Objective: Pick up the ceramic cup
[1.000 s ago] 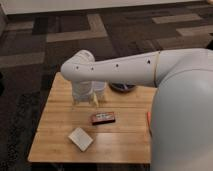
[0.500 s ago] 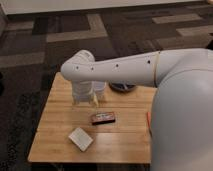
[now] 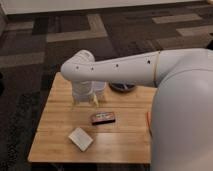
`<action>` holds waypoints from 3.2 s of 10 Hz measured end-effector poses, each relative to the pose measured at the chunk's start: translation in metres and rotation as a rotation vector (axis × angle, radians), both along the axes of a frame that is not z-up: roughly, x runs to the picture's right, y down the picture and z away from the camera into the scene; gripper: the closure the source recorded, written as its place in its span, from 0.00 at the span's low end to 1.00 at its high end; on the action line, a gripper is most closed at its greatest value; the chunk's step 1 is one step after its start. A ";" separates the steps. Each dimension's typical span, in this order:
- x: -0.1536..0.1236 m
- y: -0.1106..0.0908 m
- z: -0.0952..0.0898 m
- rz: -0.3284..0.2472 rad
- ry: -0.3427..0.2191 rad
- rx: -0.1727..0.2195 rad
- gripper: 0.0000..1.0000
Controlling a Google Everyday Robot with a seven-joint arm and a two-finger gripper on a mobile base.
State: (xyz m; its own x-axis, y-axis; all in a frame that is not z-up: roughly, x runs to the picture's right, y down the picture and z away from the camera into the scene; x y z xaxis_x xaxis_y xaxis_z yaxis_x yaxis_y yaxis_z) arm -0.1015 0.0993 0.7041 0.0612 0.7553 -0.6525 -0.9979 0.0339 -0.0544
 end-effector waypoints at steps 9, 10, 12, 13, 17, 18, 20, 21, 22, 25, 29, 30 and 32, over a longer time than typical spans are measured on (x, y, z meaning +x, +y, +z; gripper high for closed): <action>0.000 0.000 0.000 0.000 0.000 0.000 0.35; 0.000 0.000 0.000 0.000 0.000 0.000 0.35; 0.000 0.000 0.000 0.000 0.000 0.000 0.35; 0.000 0.000 0.000 0.000 0.000 0.000 0.35; 0.000 0.000 0.000 0.000 0.000 0.000 0.35; 0.000 0.000 0.000 0.000 0.000 0.000 0.35; 0.002 -0.001 0.001 0.004 0.003 0.001 0.35; 0.004 -0.003 0.002 0.009 0.006 0.003 0.35; 0.006 -0.006 0.003 0.016 0.008 0.007 0.35; 0.010 -0.013 0.007 0.018 -0.006 0.006 0.35; 0.026 -0.037 0.014 -0.024 -0.021 0.010 0.35; 0.031 -0.043 0.016 -0.041 -0.024 0.010 0.35; 0.036 -0.057 0.021 -0.114 -0.044 0.006 0.35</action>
